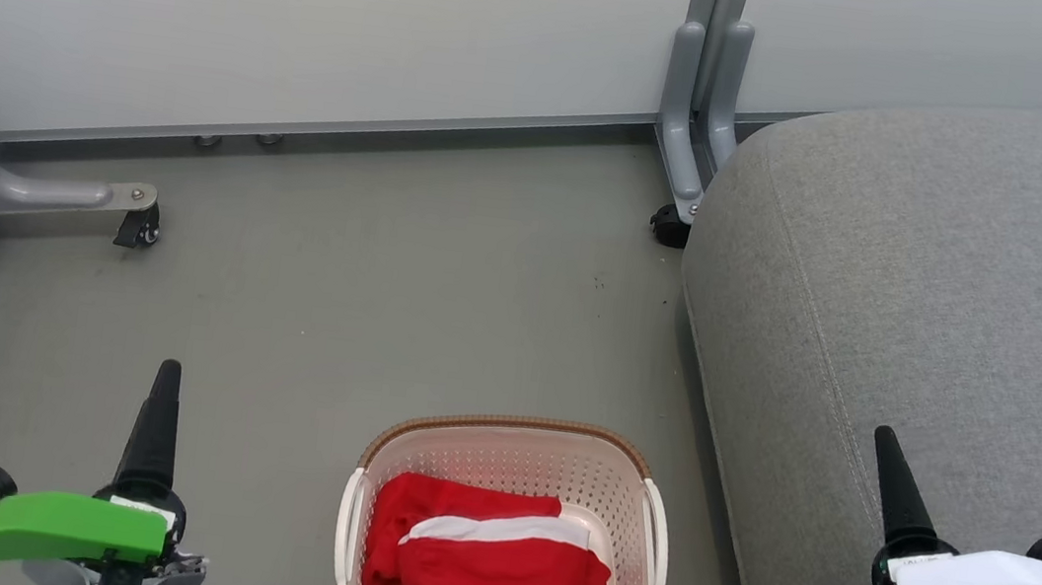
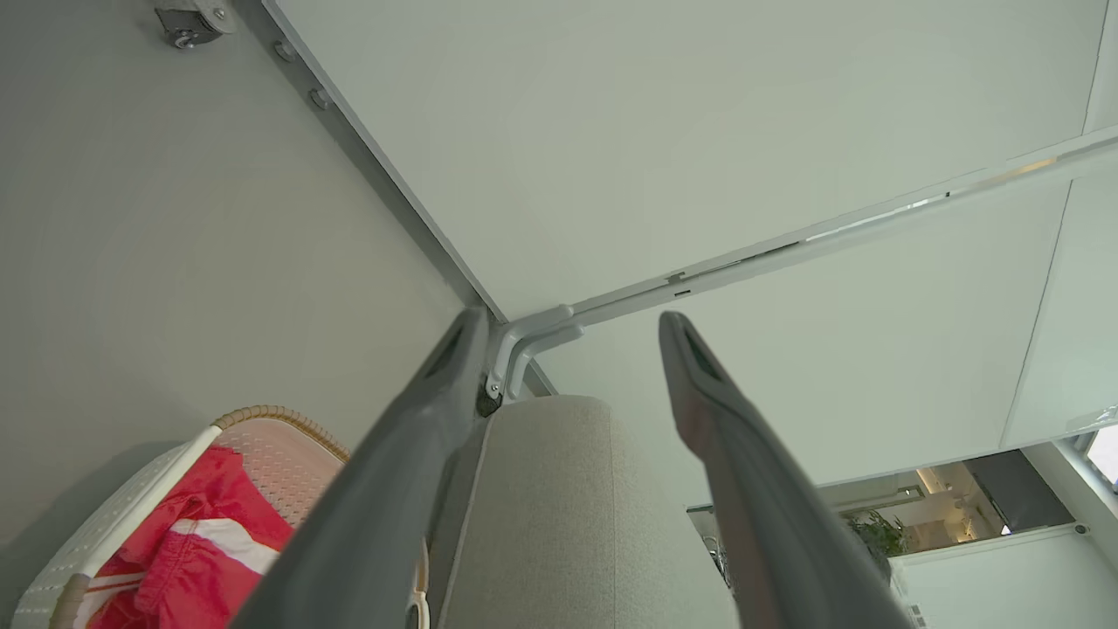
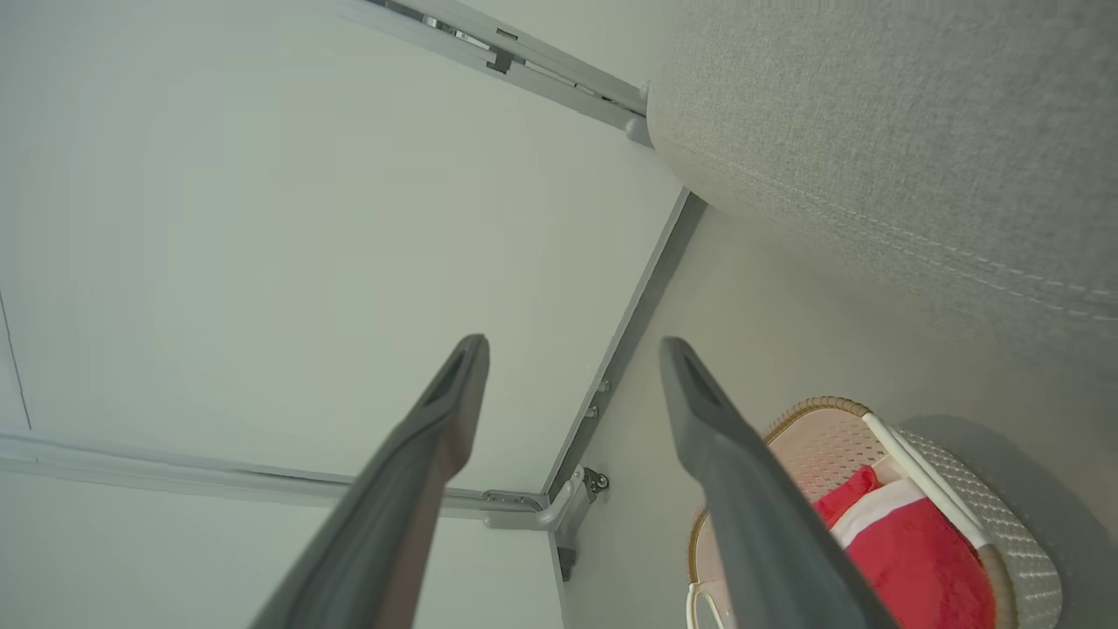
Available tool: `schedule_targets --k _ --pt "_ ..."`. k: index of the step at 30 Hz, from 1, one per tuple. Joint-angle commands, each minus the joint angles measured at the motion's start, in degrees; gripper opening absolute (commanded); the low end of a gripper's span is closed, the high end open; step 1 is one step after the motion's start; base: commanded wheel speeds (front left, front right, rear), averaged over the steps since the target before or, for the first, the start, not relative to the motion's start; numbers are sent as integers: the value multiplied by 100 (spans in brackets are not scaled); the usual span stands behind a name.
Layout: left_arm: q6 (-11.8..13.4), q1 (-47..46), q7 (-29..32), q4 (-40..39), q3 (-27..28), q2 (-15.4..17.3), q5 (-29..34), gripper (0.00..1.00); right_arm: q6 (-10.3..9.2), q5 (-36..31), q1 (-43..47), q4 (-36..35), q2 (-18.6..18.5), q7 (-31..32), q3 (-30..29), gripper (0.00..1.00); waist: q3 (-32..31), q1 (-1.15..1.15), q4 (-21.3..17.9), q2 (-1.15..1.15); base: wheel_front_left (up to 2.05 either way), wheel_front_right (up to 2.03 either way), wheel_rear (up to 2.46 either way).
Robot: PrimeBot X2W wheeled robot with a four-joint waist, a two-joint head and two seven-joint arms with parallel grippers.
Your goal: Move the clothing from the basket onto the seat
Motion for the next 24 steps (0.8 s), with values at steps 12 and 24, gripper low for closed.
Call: schedule_targets --k 12,24 --pt "-15 146 -306 -448 -176 14 1436 100 2 -1689 103 -386 -40 -311 238 100 -41 0 24 0 0 0 0" --pt "-20 272 -537 -676 -364 21 2446 100 3 -2784 210 -508 -48 -543 411 100 -71 0 24 0 0 0 0"
